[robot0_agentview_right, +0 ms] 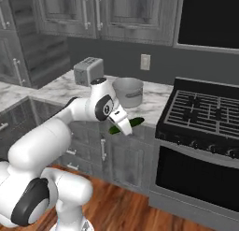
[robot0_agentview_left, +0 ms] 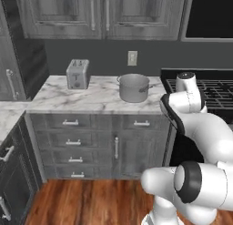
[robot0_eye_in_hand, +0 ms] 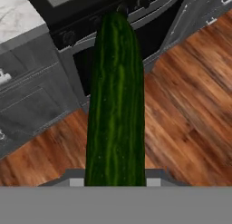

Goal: Turn on the sink faucet. Then move the cucumber from the counter to the sink. Turn off the sink. Move the vegetable from the sink to the pot next to the stove. Finally move the pot to the rear left burner.

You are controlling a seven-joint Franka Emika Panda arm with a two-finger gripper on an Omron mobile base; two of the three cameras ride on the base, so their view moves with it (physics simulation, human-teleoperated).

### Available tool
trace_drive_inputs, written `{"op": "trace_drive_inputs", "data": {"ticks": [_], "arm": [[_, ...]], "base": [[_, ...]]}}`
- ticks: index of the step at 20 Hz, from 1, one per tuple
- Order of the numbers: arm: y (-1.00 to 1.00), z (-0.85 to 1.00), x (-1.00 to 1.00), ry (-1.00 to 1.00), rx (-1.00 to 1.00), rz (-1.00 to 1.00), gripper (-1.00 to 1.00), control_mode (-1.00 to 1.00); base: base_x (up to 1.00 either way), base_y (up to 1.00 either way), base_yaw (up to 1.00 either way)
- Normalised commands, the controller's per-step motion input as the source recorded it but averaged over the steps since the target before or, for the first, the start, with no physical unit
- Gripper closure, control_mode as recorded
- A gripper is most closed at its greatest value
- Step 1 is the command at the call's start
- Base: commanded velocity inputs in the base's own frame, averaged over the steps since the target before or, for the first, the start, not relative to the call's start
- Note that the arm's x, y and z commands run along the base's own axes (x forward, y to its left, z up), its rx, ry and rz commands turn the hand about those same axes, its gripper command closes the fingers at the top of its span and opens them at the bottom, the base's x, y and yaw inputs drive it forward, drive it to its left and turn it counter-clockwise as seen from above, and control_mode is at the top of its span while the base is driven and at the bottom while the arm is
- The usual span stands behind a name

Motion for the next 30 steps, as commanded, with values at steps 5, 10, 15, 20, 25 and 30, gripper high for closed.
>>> {"op": "trace_drive_inputs", "data": {"ticks": [5,10,15,20,25,30], "arm": [[0.0,0.0,0.0,0.0,0.0,0.0,1.0,1.0],[0.0,0.0,0.0,0.0,0.0,0.0,1.0,1.0],[0.0,0.0,0.0,0.0,0.0,0.0,1.0,1.0],[0.0,0.0,0.0,0.0,0.0,0.0,1.0,1.0],[0.0,0.0,0.0,0.0,0.0,0.0,1.0,1.0],[0.0,0.0,0.0,0.0,0.0,0.0,1.0,1.0]], "base": [[0.49,-0.7,0.0],[0.52,-0.54,0.0],[0.5,-0.32,0.0],[0.41,-0.02,0.0],[0.45,0.0,-0.05],[0.49,0.0,-0.13]]}}
